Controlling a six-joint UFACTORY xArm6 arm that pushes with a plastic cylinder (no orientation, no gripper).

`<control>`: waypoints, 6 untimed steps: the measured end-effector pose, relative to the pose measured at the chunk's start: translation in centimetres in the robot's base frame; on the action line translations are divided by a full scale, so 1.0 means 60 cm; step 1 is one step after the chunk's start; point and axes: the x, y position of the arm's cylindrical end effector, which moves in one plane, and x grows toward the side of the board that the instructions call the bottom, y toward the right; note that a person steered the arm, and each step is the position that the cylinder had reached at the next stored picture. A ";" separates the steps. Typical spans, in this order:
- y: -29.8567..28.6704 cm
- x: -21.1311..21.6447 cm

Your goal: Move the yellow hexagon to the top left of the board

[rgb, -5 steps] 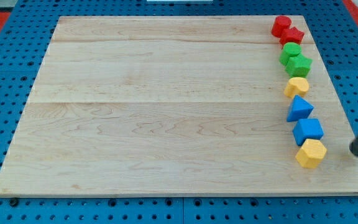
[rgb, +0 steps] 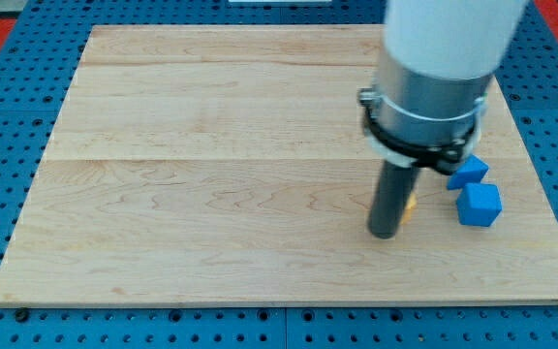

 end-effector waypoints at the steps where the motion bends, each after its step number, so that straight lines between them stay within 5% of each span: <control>1: 0.037 -0.026; 3: 0.117 -0.016; 4: 0.085 -0.086; 6: -0.155 -0.158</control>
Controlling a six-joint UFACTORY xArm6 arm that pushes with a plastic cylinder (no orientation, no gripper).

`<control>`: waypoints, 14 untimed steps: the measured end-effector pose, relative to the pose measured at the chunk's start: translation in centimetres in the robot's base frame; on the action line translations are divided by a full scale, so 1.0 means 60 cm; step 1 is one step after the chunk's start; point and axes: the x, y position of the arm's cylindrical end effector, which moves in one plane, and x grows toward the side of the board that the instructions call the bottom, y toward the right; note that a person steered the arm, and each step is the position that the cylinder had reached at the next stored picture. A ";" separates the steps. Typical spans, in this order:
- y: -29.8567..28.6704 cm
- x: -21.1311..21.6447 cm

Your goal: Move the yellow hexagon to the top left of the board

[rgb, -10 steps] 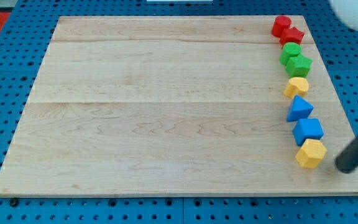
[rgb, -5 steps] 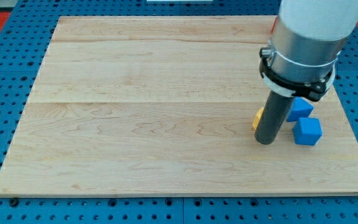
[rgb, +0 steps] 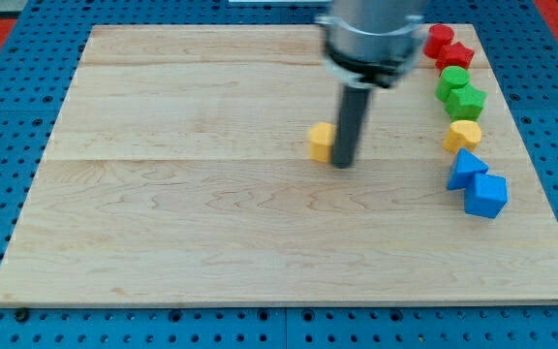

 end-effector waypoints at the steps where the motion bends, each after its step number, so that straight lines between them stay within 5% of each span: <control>1: -0.106 -0.065; 4: -0.037 0.017; 5: -0.077 -0.064; 6: -0.263 -0.124; 7: -0.248 -0.108; 8: -0.151 -0.036; 9: -0.029 -0.117; 10: -0.041 -0.184; 11: -0.016 -0.086; 12: 0.066 -0.085; 13: 0.081 -0.163; 14: -0.118 -0.223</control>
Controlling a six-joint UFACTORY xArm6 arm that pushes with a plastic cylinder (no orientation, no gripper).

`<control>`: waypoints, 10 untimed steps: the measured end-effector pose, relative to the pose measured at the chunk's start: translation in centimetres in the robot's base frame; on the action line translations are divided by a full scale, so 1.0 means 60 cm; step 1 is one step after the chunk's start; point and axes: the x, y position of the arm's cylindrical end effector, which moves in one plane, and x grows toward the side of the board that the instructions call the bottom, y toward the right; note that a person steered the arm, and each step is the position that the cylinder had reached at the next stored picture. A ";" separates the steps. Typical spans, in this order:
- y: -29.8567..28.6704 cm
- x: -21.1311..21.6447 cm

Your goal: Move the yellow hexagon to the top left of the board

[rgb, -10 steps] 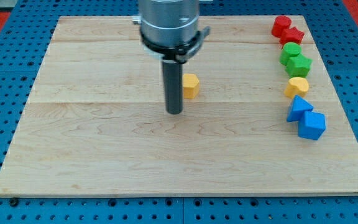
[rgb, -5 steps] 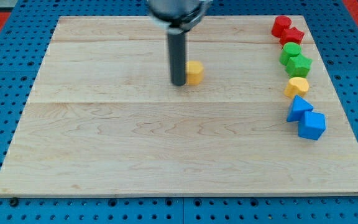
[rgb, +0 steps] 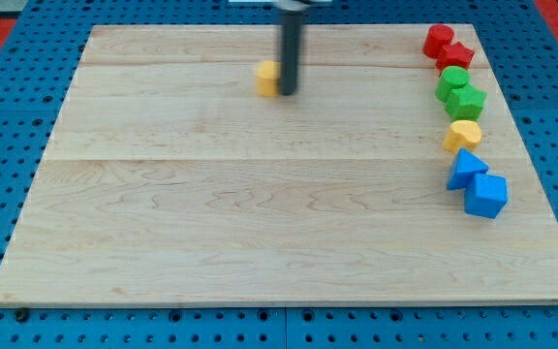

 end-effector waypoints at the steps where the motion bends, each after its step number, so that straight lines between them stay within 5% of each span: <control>1: -0.121 -0.098; 2: -0.083 -0.116; 4: -0.218 -0.185; 10: -0.210 -0.151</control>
